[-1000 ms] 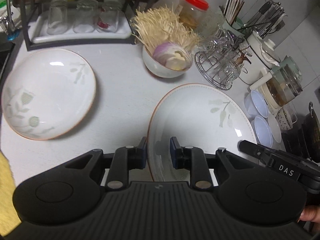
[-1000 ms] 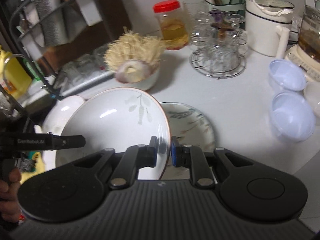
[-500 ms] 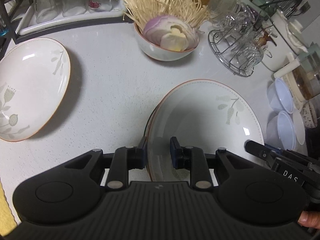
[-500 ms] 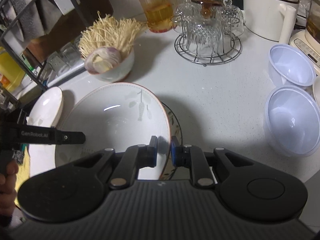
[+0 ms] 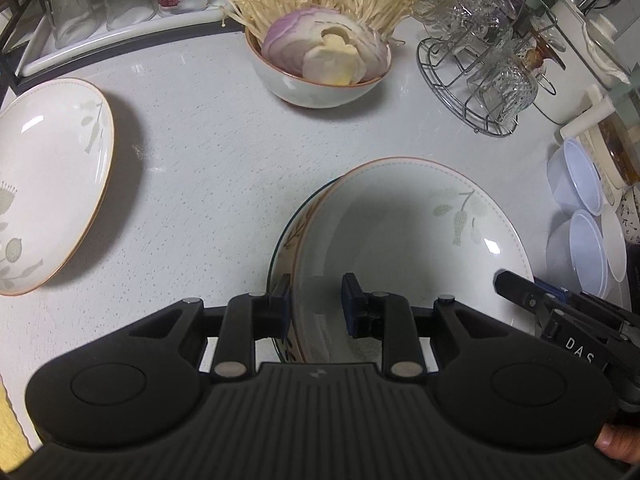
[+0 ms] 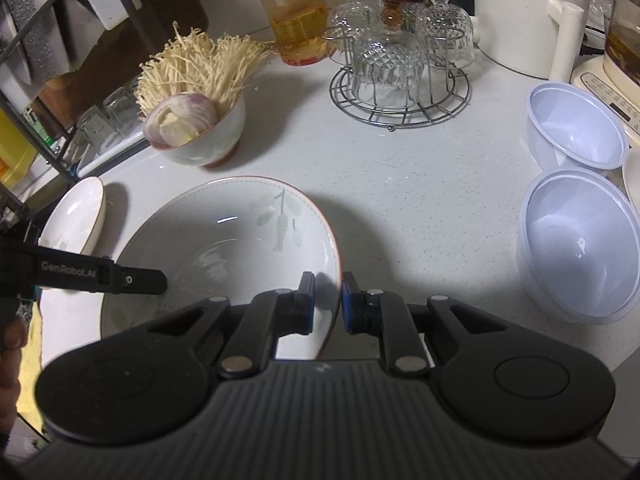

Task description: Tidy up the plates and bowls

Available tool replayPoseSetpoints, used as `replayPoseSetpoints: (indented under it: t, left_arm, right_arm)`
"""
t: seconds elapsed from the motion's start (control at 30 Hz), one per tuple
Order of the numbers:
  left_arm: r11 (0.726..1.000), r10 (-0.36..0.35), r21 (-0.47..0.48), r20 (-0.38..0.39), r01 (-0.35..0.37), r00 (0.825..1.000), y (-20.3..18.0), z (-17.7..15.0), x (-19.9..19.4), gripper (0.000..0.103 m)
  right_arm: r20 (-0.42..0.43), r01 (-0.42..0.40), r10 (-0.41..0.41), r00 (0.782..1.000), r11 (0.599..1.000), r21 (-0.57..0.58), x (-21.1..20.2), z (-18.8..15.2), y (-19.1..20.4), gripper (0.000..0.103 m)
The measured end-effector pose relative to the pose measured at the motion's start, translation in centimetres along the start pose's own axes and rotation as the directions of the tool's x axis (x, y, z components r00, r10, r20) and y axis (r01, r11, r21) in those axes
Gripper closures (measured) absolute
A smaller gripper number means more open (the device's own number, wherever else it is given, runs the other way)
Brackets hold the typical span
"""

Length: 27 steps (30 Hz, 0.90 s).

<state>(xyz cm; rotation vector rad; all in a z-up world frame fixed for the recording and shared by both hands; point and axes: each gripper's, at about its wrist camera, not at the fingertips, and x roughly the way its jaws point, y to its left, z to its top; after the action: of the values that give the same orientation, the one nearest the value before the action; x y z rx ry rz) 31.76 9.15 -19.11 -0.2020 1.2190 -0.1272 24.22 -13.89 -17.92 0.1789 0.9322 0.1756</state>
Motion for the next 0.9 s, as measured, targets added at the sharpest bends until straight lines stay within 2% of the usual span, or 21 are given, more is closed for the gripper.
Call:
replayPoseSetpoints:
  t: [0.2, 0.53, 0.63, 0.9]
  left_arm:
    - [1.000, 0.021, 0.007, -0.010, -0.021, 1.000, -0.5, 0.0, 0.6, 0.072]
    - [1.000, 0.017, 0.006, -0.012, -0.017, 1.000, -0.6, 0.3, 1.1, 0.069]
    - [1.000, -0.001, -0.020, -0.014, 0.001, 1.000, -0.3, 0.5, 1.0, 0.066]
    - [0.991, -0.070, -0.112, -0.017, 0.067, 0.997, 1.6, 0.5, 0.4, 0.065]
  right_arm:
    - [-0.015, 0.014, -0.014, 1.000, 1.000, -0.005, 0.4, -0.3, 0.1, 0.086]
    - [-0.008, 0.030, -0.030, 1.000, 0.999, -0.017, 1.0, 0.2, 0.2, 0.084]
    - [-0.009, 0.033, -0.033, 0.999, 0.999, -0.016, 1.3, 0.3, 0.4, 0.084]
    - [-0.034, 0.013, -0.013, 0.999, 1.000, 0.008, 2.0, 0.1, 0.5, 0.082]
